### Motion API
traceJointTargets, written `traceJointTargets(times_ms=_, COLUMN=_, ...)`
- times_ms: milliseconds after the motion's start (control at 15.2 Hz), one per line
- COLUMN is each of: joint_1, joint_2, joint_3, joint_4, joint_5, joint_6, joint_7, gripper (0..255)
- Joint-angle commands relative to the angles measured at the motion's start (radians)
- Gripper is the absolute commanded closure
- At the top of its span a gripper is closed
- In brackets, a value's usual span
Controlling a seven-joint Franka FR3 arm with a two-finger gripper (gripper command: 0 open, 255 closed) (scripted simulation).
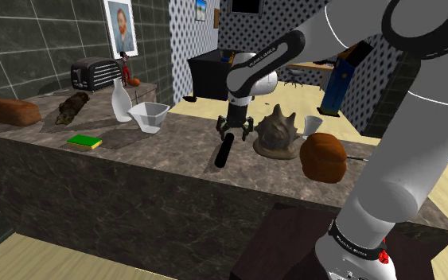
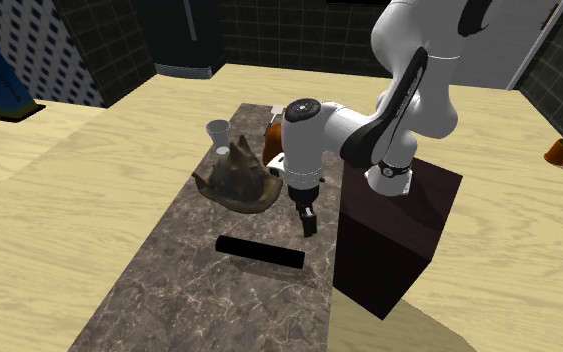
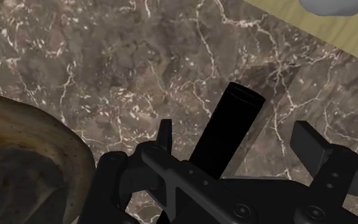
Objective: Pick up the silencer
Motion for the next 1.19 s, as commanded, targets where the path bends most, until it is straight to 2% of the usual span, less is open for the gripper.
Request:
traceJointTargets(times_ms=0, joint_1=-0.006, joint_2=0.074, joint_3=-0.006, joint_4=0.037, joint_5=0.017, joint_6=0.048, joint_7=0.023, gripper=0)
traceJointTargets(times_ms=594, joint_1=-0.061, joint_2=0.382, joint_3=-0.037, joint_4=0.253, joint_5=0.112, joint_6=0.183, joint_7=0.086, gripper=0)
traceJointTargets(times_ms=1122, joint_1=-0.074, joint_2=0.468, joint_3=-0.024, joint_4=0.264, joint_5=0.141, joint_6=0.259, joint_7=0.068, gripper=0)
